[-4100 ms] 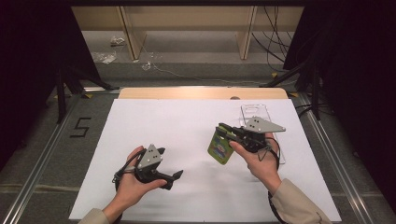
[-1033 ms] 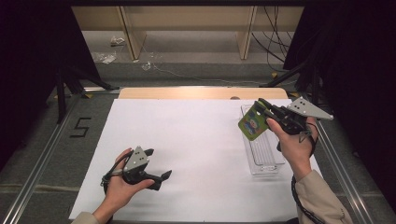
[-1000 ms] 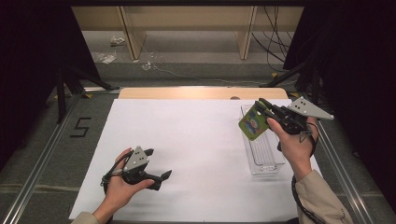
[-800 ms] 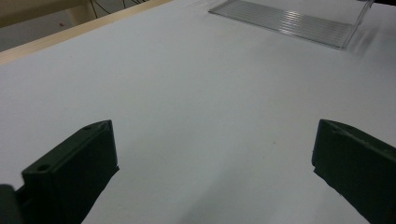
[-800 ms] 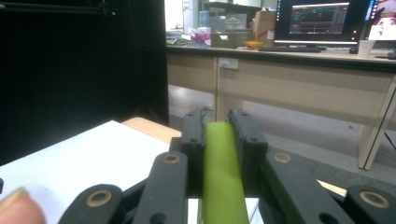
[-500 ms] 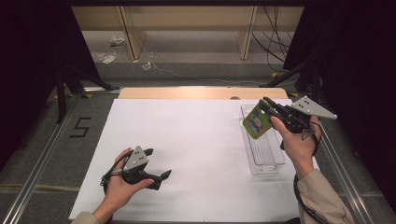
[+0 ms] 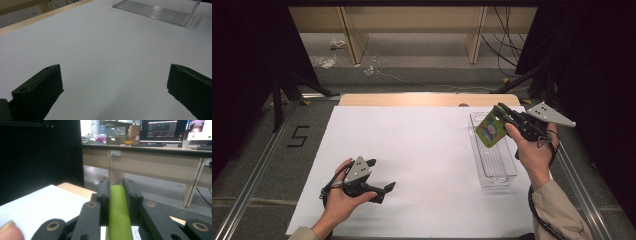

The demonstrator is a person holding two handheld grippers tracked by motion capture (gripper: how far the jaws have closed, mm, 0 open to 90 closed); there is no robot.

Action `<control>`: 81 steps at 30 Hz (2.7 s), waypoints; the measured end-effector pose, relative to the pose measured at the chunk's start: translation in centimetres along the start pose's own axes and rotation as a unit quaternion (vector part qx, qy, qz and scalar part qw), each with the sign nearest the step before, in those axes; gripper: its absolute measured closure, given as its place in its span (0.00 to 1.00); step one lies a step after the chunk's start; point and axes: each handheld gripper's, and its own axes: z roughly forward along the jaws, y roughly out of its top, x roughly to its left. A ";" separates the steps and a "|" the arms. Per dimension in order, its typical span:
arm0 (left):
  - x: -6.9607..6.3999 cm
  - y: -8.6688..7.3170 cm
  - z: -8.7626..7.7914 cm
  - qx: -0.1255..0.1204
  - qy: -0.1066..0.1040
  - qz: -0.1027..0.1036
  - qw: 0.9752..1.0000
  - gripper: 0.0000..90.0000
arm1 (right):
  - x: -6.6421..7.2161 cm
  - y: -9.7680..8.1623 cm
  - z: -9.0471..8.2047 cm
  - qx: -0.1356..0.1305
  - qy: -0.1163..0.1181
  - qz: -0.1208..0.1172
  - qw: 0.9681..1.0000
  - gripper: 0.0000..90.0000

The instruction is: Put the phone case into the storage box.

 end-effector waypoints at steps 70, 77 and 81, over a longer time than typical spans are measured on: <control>-5.6 6.6 9.7 0.000 -0.178 0.107 0.978 0.34 | 9.8 -2.6 3.9 0.102 0.326 -0.082 0.936 0.86; -6.0 6.9 9.9 0.002 -0.182 0.129 0.975 0.66 | 9.8 -2.8 3.9 0.103 0.341 -0.072 0.932 0.86; -5.4 6.8 9.6 0.005 -0.187 0.109 0.976 0.79 | 9.8 -2.9 4.0 0.099 0.351 -0.068 0.929 0.86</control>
